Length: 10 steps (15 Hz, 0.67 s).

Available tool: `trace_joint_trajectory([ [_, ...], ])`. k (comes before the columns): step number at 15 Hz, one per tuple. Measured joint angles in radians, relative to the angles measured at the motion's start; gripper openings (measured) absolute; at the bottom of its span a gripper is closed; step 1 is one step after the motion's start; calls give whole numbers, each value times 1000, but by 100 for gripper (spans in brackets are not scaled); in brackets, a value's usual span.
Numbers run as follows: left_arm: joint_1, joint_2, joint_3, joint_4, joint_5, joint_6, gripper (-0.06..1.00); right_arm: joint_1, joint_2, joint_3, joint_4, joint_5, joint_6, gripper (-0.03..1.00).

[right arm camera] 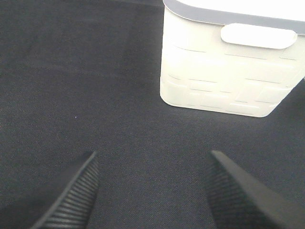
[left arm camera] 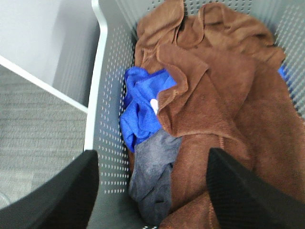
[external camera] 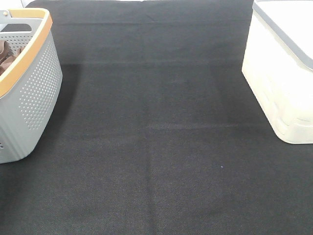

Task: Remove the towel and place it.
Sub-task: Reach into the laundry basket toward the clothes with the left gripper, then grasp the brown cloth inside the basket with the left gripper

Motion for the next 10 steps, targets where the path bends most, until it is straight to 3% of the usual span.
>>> trace_joint_trajectory([
  [4,0,196,-134,46,83,11,63,0,0,0,0,0,0,62],
  [10,0,386,-260,77,111,15,62,0,0,0,0,0,0,62],
])
